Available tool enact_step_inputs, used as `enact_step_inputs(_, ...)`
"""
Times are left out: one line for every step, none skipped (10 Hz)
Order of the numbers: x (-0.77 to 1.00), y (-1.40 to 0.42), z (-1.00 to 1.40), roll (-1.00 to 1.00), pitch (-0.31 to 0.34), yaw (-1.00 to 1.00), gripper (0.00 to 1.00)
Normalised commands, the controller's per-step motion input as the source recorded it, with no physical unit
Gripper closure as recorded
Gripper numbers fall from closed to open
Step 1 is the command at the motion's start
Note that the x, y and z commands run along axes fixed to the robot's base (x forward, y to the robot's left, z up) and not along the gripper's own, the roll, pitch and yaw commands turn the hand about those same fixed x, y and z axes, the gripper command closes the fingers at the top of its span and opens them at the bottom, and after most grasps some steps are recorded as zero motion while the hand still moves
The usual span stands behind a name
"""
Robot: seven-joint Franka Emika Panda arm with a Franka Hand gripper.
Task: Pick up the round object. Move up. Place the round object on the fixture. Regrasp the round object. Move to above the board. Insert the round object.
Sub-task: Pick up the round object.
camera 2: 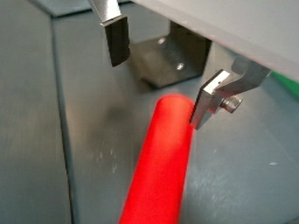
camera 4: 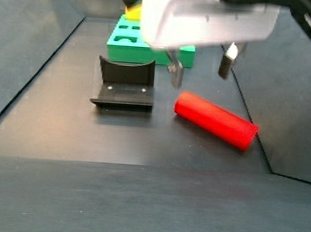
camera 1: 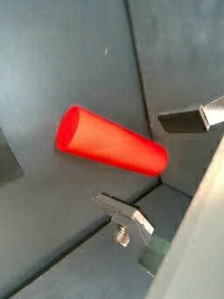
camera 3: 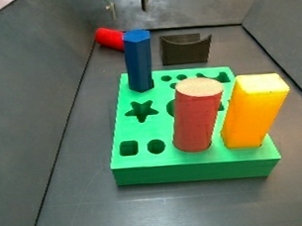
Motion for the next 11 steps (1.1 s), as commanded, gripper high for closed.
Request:
enact_step_inputs(-0.34, 0.15, -0.45, -0.33, -0.071, 0.22, 0.0)
enact_step_inputs(-0.29, 0.06, -0.33, -0.38, -0.066, 0.25, 0.0)
enact_step_inputs(-0.2, 0.02, -0.3, -0.39, -0.087, 0.31, 0.0)
enact_step_inputs(-0.22, 0.01, -0.38, -0.31, -0.139, 0.26, 0.0)
enact_step_inputs(-0.05, 0.0, -0.44, -0.08, -0.131, 0.25, 0.0)
enact_step_inputs(0.02, 0.05, -0.47, 0.05, -0.06, 0.24, 0.0)
enact_step_inputs(0.07, 0.06, -0.45, 0.12, -0.027, 0.25, 0.0)
enact_step_inputs(0.04, 0.05, -0.49, 0.13, -0.043, 0.25, 0.0)
enact_step_inputs(0.0, 0.05, -0.58, 0.1, -0.087, 0.24, 0.0)
enact_step_inputs(-0.04, 0.05, -0.65, 0.01, -0.113, 0.2, 0.0)
enact_step_inputs(-0.12, 0.05, -0.55, -0.03, -0.121, 0.15, 0.0)
